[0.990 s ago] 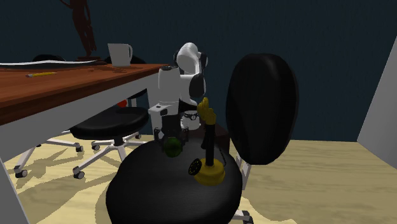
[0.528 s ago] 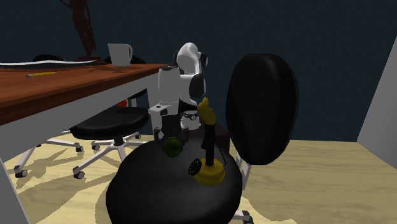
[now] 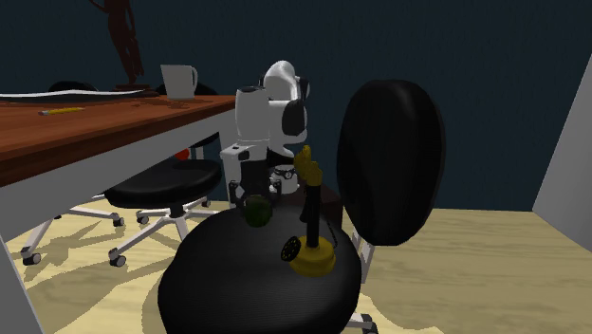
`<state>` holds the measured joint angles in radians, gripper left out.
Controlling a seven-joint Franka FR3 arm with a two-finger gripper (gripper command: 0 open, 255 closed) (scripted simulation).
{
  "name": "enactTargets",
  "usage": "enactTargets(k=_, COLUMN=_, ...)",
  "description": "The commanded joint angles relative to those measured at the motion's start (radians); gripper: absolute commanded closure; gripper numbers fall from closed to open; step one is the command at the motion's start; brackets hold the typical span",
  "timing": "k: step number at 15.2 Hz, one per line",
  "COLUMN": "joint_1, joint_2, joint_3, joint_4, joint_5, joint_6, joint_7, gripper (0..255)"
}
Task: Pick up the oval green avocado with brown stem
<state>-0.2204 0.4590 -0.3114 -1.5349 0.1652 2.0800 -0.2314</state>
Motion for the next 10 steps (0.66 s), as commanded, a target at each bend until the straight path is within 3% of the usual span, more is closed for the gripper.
enactTargets(k=1, joint_1=0.0, joint_2=-0.009, joint_3=-0.002, joint_4=0.017, joint_5=-0.004, joint_6=-0.025, joint_7=0.002, gripper=255)
enactTargets(k=10, joint_1=-0.002, joint_2=-0.026, joint_3=-0.007, joint_4=0.087, joint_5=-0.012, joint_6=-0.112, joint_7=0.01, gripper=255)
